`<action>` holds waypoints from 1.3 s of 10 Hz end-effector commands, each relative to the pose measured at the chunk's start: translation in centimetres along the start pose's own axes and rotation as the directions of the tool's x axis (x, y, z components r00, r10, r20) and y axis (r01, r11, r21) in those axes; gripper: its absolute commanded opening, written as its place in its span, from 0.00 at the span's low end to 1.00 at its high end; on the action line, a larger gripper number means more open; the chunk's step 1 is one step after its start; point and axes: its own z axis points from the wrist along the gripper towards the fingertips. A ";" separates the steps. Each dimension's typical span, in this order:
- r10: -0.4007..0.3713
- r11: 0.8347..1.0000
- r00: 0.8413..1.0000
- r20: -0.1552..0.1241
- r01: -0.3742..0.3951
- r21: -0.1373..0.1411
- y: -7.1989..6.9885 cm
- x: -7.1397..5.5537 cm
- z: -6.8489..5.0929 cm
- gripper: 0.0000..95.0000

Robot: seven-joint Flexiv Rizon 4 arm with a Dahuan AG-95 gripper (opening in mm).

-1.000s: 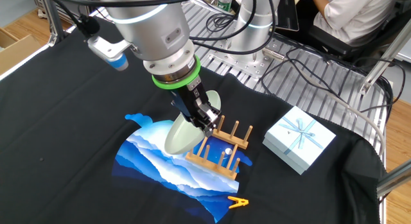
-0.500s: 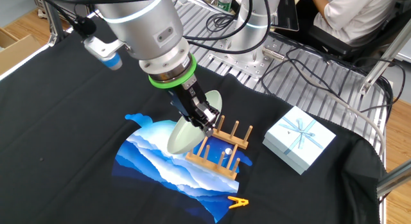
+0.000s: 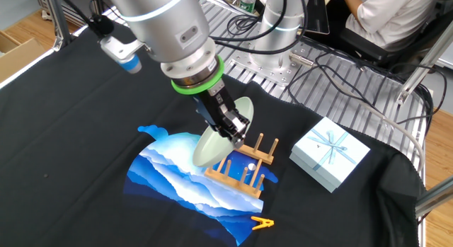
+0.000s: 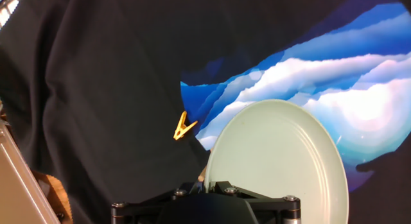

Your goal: Put the dish on the dish rack

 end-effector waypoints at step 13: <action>0.101 0.989 0.990 -0.100 -0.111 -0.098 4.2 5.1 0.5 0.00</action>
